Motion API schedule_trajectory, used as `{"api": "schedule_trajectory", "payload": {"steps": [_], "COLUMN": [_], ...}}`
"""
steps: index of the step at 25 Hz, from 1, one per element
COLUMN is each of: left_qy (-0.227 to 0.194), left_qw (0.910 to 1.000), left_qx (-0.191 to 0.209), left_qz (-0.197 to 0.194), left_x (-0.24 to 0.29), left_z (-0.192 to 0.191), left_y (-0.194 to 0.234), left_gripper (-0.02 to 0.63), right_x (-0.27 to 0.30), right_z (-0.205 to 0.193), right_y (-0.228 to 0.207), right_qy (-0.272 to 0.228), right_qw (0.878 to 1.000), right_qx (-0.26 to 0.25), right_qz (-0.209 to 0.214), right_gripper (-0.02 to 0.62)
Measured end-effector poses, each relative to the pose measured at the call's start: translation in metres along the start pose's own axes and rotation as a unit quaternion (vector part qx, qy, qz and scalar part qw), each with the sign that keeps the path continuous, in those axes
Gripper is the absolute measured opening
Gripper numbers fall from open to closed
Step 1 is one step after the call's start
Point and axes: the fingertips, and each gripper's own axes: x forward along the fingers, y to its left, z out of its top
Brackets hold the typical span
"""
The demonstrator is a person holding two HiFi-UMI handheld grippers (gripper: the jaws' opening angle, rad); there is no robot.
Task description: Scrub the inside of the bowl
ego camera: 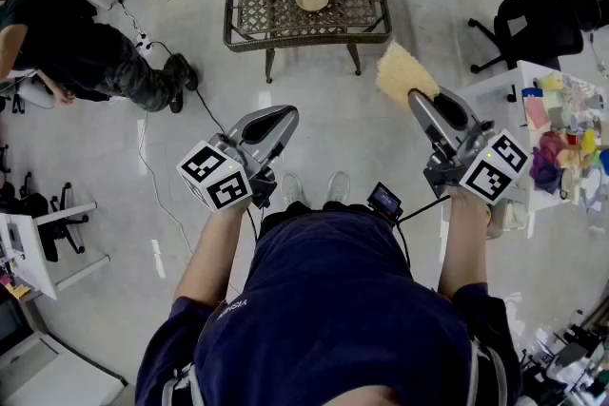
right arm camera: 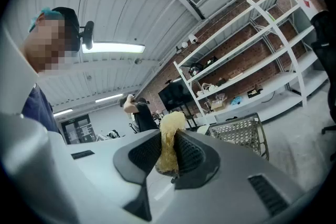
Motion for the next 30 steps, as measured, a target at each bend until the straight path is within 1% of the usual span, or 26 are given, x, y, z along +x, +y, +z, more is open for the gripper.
{"api": "schedule_trajectory", "payload": {"steps": [5, 9, 13, 16, 24, 30], "left_qy": [0.0, -0.004, -0.003, -0.003, -0.013, -0.015], "left_qw": [1.0, 0.9999, 0.9999, 0.9998, 0.9993, 0.9994], "left_qx": [0.0, -0.008, 0.006, 0.009, -0.001, -0.015], "left_qz": [0.007, 0.01, 0.013, 0.019, 0.034, 0.026], "left_x": [0.008, 0.014, 0.031, 0.033, 0.043, 0.056], "left_z": [-0.007, -0.012, -0.017, -0.016, -0.016, -0.003], "left_y": [-0.001, -0.005, -0.019, -0.02, -0.001, 0.036], "left_gripper": [0.003, 0.003, 0.003, 0.003, 0.003, 0.003], "right_x": [-0.006, -0.013, -0.03, -0.029, -0.016, 0.02], "right_z": [-0.003, -0.003, 0.0, 0.002, 0.0, 0.003], "right_y": [-0.007, -0.012, -0.026, -0.029, -0.044, -0.062], "right_qy": [0.004, 0.006, -0.001, -0.007, 0.006, 0.019], "right_qw": [1.0, 1.0, 1.0, 0.999, 0.998, 0.998], "right_qx": [0.001, 0.002, 0.011, 0.025, 0.038, 0.043], "right_qz": [0.006, 0.008, 0.019, 0.027, 0.043, 0.036], "right_gripper": [0.064, 0.064, 0.064, 0.066, 0.066, 0.066]}}
